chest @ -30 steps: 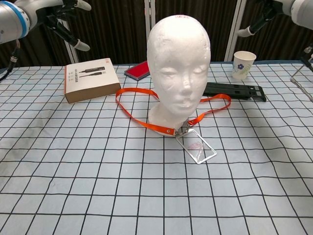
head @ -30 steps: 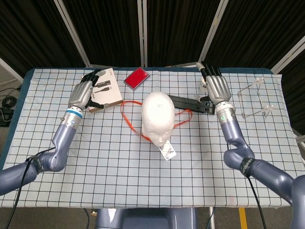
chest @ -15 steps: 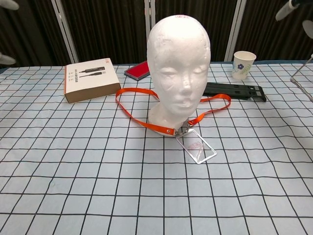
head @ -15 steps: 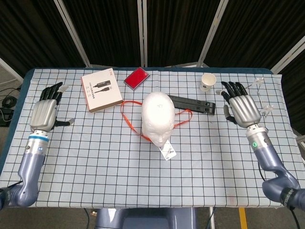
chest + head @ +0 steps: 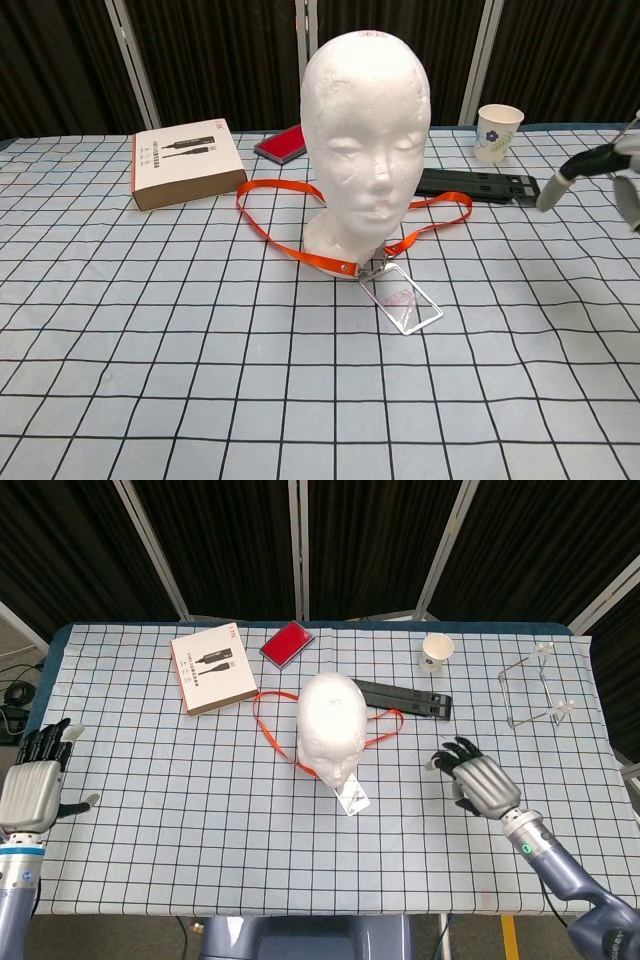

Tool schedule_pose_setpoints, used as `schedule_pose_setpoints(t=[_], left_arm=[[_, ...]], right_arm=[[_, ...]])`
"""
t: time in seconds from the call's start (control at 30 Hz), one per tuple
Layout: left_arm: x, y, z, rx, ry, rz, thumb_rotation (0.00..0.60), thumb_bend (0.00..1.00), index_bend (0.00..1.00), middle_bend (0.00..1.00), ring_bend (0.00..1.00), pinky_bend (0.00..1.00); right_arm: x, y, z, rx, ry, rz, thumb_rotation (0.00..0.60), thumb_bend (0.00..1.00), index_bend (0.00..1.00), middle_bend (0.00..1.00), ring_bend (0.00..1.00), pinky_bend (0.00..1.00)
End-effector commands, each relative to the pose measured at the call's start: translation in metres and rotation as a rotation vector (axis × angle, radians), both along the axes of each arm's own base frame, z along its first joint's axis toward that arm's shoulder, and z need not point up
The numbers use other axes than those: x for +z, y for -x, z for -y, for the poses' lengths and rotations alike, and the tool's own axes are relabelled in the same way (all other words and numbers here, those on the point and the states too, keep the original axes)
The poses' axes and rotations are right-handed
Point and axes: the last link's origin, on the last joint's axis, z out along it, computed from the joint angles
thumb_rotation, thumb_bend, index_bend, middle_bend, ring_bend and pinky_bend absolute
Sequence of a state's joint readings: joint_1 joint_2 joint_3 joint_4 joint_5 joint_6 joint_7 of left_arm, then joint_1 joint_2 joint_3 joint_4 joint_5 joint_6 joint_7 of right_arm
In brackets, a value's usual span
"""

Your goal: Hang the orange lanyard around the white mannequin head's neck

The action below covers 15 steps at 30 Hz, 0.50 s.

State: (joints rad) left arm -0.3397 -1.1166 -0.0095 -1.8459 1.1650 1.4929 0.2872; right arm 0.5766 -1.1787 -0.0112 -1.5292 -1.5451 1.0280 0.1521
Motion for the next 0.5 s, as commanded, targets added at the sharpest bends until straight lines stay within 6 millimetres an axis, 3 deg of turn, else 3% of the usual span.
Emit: schedule_pose_setpoints(t=[0.03, 0.3, 0.5], left_arm=[[0.002, 0.0, 0.001, -0.007, -0.006, -0.011, 0.6, 0.0, 0.0, 0.0, 0.0, 0.0], [0.002, 0.006, -0.002, 0.0, 0.008, -0.008, 0.6, 0.0, 0.0, 0.0, 0.0, 0.0], [0.005, 0.01, -0.006, 0.007, 0.006, 0.003, 0.6, 0.0, 0.0, 0.0, 0.0, 0.0]], right_arm=[[-0.027, -0.01, -0.002, 0.03, -0.082, 0.008, 0.6, 1.0, 0.32, 0.26, 0.14, 0.16], [-0.08, -0.041, 0.005, 0.079, -0.176, 0.029, 0.6, 1.0, 0.29, 0.26, 0.16, 0.2], [-0.1, -0.057, 0.005, 0.103, -0.202, 0.028, 0.6, 1.0, 0.27, 0.26, 0.16, 0.2]])
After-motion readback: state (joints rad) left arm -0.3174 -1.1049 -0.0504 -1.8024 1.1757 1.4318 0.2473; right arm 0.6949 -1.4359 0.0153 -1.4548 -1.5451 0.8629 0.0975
